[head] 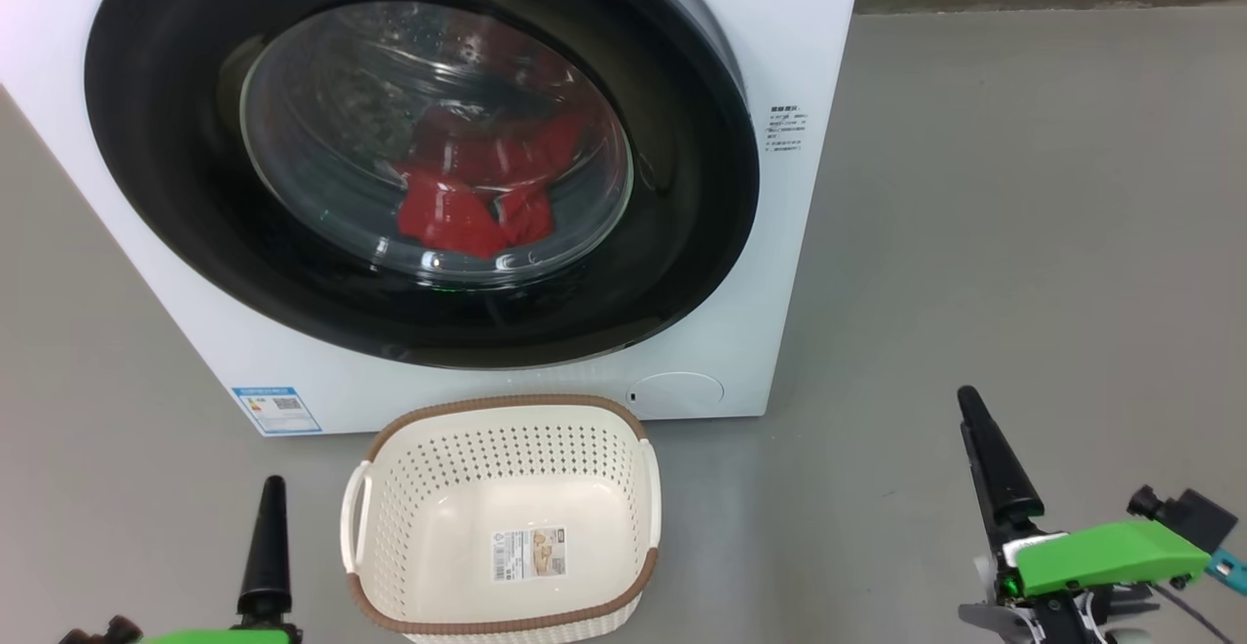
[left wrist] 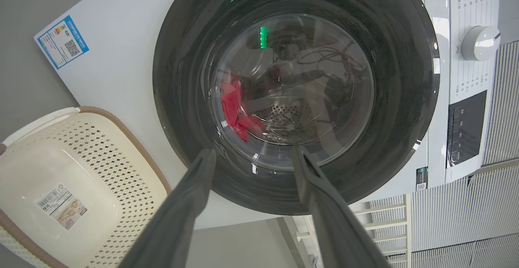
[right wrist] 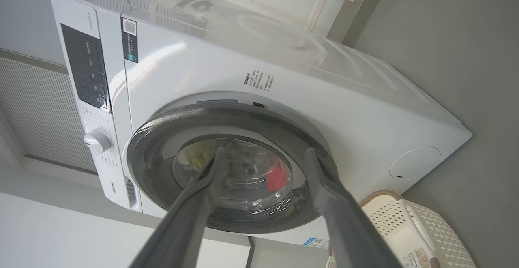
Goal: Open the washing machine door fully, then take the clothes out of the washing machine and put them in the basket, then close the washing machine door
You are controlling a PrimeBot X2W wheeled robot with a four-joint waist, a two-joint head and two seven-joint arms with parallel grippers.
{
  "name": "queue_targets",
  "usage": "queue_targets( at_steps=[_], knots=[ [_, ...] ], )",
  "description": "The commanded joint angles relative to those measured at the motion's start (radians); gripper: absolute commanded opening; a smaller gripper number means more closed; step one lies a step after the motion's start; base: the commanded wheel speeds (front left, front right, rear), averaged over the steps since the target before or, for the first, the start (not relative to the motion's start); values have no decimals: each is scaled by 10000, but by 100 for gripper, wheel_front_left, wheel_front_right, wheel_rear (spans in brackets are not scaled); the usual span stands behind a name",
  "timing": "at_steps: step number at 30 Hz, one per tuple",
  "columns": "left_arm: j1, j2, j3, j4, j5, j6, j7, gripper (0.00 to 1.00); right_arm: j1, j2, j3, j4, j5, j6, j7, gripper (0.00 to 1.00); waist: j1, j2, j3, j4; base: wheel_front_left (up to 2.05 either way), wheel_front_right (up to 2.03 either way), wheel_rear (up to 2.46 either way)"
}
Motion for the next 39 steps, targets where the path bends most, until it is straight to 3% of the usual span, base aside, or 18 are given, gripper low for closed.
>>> queue_targets(
  at_steps=[1, 26, 39],
  knots=[
    [-442, 220, 42, -338, 340, -24, -116, 100, -518, -127, 206, -367, -271, -5, -111, 100, -1, -1, 4, 10, 0, 0, 0],
    [-506, 251, 85, -401, 4970, -28, -850, 100, -793, -412, 1048, -224, -4363, -7, -843, 100, -1, -1, -31, 114, 0, 0, 0],
    [-489, 254, -29, -474, 7338, 236, -1202, 100, -899, -252, 928, 45, -6822, -8, -1194, 100, -1, -1, -55, 214, 0, 0, 0]
  ],
)
